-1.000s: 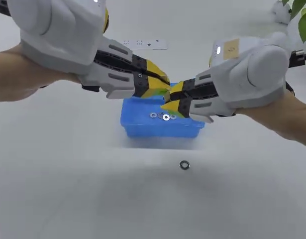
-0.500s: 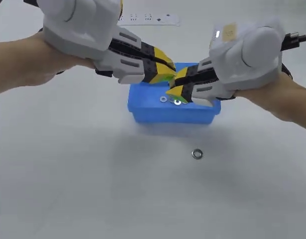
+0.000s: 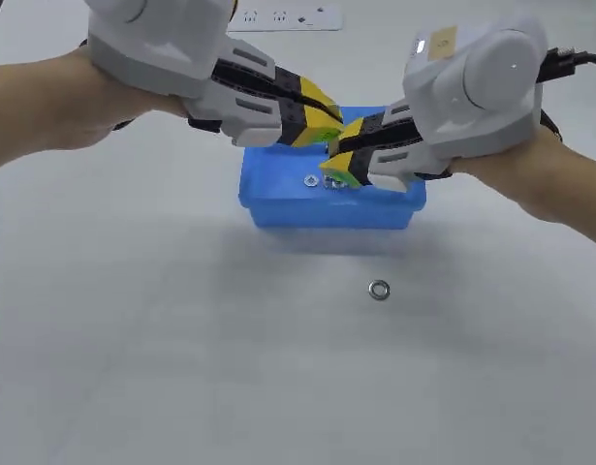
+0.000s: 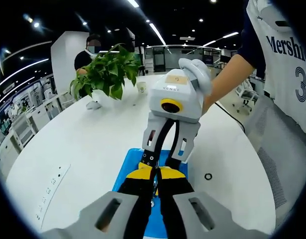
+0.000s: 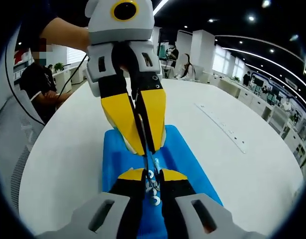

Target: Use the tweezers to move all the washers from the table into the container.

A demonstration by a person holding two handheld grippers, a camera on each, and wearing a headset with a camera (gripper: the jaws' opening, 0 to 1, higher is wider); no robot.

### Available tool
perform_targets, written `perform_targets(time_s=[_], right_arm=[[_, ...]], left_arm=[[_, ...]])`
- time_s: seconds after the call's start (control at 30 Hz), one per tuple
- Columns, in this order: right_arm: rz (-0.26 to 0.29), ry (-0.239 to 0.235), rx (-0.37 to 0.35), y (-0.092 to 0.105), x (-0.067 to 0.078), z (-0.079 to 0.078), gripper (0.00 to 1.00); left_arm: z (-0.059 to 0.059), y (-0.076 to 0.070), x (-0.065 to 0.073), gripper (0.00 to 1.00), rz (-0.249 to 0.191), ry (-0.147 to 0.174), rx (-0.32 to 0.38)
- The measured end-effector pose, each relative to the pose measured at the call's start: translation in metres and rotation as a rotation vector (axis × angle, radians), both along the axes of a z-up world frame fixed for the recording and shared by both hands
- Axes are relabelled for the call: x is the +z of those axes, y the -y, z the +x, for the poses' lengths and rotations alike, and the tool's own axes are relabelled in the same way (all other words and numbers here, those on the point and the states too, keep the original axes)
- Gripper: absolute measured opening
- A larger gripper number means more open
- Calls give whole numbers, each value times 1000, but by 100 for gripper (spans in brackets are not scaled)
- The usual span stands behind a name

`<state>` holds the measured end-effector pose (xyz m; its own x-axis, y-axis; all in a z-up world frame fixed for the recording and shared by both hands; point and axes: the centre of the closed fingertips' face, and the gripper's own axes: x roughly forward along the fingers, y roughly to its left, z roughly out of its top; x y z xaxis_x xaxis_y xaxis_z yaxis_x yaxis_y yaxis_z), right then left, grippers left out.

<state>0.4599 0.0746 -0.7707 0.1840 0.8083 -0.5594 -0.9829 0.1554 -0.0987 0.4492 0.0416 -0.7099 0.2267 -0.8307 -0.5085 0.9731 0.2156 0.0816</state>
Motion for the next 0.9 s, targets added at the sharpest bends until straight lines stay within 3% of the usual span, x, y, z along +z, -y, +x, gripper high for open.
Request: perform_targets(time_s=[0.23, 0.37, 0.5, 0.57, 0.9], right_arm=[[-1, 20, 0, 4, 9, -2, 13], [6, 33, 10, 6, 18, -7, 14], [15, 46, 28, 8, 30, -15, 12], [21, 49, 33, 10, 36, -19, 12], [15, 98, 60, 19, 62, -44, 12]], left_arm=[[0, -1, 7, 6, -10, 1, 6], [-10, 2, 17, 6, 1, 21, -30], [-12, 4, 24, 6, 17, 45, -61], [-22, 9, 34, 6, 19, 54, -69], [-48, 19, 59, 6, 20, 91, -102]])
